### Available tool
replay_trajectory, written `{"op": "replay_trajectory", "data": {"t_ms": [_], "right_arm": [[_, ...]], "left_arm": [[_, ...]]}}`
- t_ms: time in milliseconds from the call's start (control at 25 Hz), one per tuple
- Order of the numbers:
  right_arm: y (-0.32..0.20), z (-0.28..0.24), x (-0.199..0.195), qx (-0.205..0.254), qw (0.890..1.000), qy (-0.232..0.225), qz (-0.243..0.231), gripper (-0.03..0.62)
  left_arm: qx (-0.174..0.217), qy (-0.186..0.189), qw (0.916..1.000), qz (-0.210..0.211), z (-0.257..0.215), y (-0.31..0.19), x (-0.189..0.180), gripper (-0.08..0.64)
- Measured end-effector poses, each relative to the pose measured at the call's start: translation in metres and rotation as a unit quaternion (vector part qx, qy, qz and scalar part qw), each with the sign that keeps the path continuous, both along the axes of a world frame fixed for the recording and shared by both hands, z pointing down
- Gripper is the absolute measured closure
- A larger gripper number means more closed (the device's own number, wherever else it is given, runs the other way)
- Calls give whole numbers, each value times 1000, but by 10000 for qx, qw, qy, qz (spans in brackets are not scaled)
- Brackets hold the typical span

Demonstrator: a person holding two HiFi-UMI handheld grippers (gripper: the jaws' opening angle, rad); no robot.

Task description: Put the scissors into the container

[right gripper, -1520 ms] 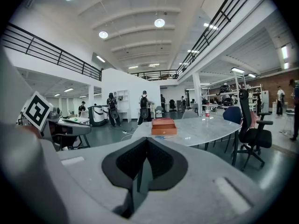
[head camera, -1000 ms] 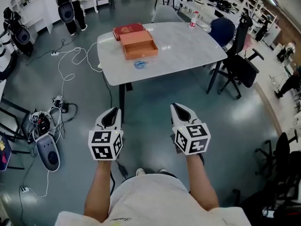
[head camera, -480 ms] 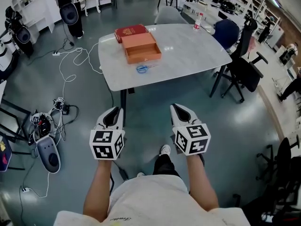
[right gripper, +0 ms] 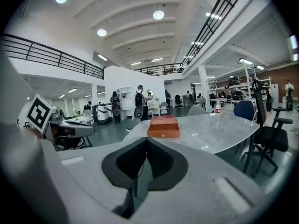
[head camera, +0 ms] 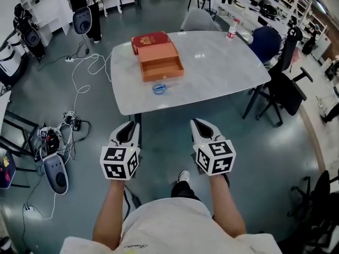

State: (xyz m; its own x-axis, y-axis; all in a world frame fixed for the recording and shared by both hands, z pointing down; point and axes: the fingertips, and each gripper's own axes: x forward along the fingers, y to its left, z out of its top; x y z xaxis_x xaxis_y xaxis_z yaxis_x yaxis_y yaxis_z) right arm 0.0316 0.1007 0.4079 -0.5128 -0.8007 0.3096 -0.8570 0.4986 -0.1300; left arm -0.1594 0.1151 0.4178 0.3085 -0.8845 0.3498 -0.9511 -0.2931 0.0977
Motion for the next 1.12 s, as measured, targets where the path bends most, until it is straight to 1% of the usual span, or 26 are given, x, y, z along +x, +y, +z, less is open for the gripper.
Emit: {"op": "replay_trajectory", "data": {"t_ms": [360, 560, 800, 1120], "right_arm": [[-70, 4, 30, -121, 9993, -11, -342, 588], [-103, 7, 36, -149, 9978, -46, -643, 588], [-133, 11, 42, -167, 9954, -149, -927, 588], [-161, 15, 50, -163, 9937, -271, -1073, 588]], "left_arm": [[-218, -36, 9995, -239, 11, -59, 32, 528], [-354, -57, 9988, -342, 19, -88, 46, 527], [-432, -73, 9980, -460, 23, -117, 65, 528], [-576, -242, 9968, -506, 35, -144, 78, 526]]}}
